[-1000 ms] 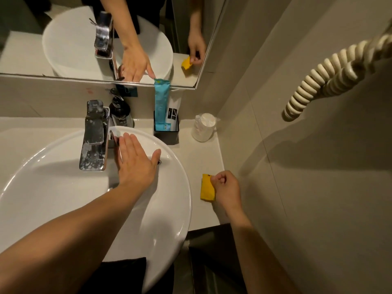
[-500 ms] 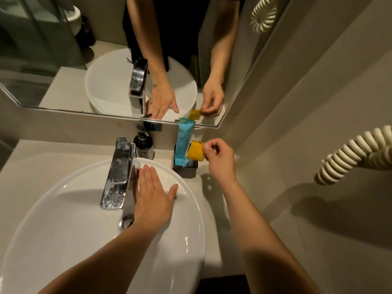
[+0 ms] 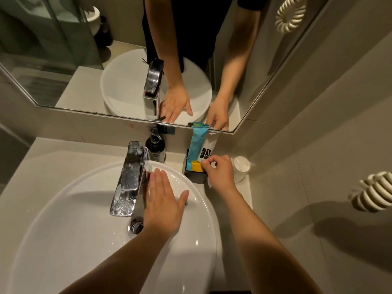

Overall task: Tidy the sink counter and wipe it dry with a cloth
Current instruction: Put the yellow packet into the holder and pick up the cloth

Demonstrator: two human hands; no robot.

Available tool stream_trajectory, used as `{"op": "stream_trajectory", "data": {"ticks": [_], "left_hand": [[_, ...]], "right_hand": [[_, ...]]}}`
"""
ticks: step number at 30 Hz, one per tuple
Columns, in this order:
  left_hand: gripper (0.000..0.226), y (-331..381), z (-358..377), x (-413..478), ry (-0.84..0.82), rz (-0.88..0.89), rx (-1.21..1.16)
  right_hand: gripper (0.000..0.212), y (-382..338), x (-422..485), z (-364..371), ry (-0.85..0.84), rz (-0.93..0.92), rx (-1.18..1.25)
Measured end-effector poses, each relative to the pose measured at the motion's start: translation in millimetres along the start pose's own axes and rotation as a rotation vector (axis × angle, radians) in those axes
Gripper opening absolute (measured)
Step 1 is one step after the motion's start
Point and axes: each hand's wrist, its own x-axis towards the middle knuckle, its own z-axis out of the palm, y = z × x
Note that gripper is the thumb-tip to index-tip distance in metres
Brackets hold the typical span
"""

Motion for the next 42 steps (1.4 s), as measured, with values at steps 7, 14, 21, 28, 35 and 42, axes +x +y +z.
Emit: {"op": "stream_trajectory", "data": {"ticks": [7,14,21,28,35,42], "left_hand": [[0.093,1,-3,-1,-0.018,-0.003,-0.008],[0.092,-1,-2,-3,-0.019,0.013,-0.002],[0.1,-6,-14,0,-0.18,0.0,-0.115],[0.094,-50,-58,-42,-0.356,0.317,-0.321],[0.087,-136,-83,-93,-0.49,0.387,-0.218],[0.076,-182,-70,-136,-0.845,0.315,0.072]], "right_hand": [[0.008,-3,0,4,0.033,0.015,0.004],[0.007,-4,-7,2,0.085,0.027,0.037],[0.007,-18,-43,-10,0.089,-0.033,0.108],[0.012,-35,-117,-5,-0.071,-0.083,0.129],[0.019,-25,-203,27,-0.433,-0.098,-0.082],[0.035,-2,-265,71,-0.84,-0.004,-0.503]]}}
